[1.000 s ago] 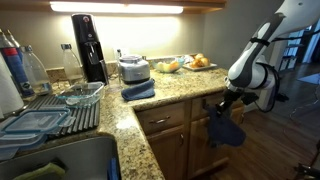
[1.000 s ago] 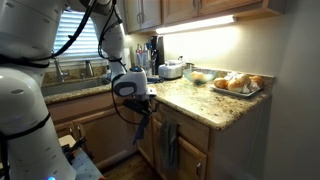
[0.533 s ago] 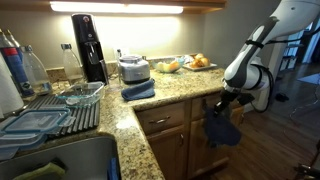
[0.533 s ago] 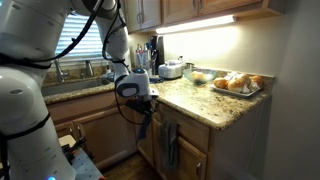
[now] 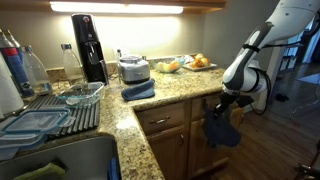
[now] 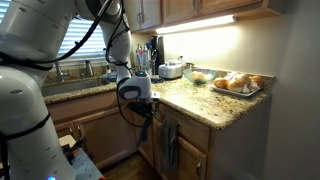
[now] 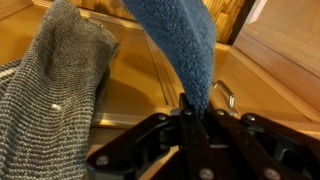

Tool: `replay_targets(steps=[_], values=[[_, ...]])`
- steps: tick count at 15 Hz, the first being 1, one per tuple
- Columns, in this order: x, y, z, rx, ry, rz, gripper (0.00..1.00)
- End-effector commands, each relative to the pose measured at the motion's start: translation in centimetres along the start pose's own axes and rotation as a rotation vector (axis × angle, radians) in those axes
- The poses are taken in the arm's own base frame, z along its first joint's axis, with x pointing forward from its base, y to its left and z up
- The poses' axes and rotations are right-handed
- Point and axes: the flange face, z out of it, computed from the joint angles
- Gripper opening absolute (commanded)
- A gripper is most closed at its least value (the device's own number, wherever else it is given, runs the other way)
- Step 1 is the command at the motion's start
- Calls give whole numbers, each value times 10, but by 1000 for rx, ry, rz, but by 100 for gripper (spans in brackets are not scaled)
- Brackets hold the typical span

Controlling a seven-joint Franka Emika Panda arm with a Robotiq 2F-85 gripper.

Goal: Hang the tea towel on the hook

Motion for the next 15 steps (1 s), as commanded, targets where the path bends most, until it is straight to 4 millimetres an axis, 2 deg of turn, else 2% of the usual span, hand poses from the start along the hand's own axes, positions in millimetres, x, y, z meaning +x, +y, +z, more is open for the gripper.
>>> replay_targets(steps=[1, 13, 14, 15], values=[[2, 7, 4, -8, 10, -9, 5], [-3, 17, 23, -12, -20, 18, 5], [-4, 17, 25, -13, -21, 18, 8], [-3, 17, 26, -13, -22, 17, 36]])
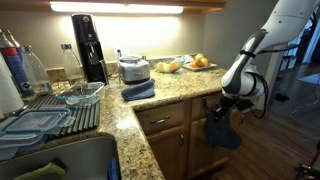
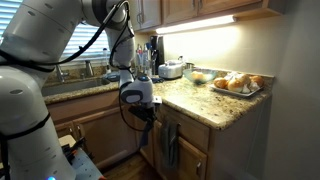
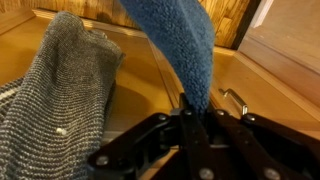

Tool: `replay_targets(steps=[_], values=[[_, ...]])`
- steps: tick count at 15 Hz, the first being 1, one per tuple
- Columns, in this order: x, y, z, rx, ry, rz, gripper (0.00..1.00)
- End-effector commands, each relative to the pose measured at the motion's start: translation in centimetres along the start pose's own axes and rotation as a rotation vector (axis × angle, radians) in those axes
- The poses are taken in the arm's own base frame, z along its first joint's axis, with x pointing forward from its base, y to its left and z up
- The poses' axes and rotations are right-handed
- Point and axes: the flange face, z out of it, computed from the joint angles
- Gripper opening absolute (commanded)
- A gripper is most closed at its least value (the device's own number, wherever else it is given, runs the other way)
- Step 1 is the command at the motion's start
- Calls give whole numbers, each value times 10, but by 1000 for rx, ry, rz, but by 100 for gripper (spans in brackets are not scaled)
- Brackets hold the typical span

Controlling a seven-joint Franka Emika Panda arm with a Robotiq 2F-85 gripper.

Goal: Hang the tea towel on the hook

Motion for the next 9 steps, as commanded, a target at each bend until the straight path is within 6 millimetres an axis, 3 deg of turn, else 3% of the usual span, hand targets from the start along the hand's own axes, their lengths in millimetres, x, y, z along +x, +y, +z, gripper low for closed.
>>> replay_targets(steps=[1, 5, 9], values=[[3, 4, 3, -13, 7, -13, 36], [6, 3, -5, -15, 23, -29, 61], [1, 1, -26, -20, 17, -30, 87]])
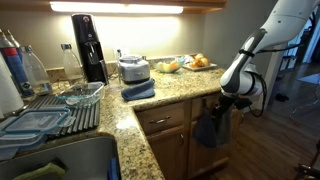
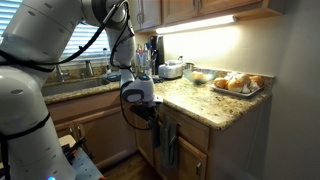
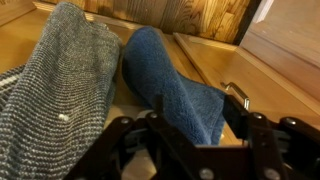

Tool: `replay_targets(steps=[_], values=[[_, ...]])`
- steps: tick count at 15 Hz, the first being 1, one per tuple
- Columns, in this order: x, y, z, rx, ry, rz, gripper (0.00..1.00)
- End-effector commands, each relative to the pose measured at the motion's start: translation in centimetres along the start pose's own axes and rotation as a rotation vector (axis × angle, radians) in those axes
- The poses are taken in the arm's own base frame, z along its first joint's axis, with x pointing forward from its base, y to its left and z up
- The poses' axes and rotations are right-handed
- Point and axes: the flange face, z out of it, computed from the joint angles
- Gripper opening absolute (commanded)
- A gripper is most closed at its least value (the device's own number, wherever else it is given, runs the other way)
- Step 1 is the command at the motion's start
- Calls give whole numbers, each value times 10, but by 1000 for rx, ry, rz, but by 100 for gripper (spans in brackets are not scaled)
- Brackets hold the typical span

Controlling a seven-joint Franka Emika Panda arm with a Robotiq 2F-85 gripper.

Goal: Hang the tea towel on the hook

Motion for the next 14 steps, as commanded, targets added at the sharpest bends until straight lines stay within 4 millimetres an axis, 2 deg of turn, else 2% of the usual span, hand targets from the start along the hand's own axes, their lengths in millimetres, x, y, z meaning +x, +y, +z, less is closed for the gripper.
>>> replay_targets(steps=[1, 3, 10, 11, 14], values=[[-13, -1, -30, -14, -16, -25, 93], [-23, -2, -42, -19, -31, -29, 99], [-51, -15, -89, -14, -55, -83, 100], [-36, -10, -64, -11, -42, -62, 100], [-42, -14, -78, -12, -44, -77, 100]])
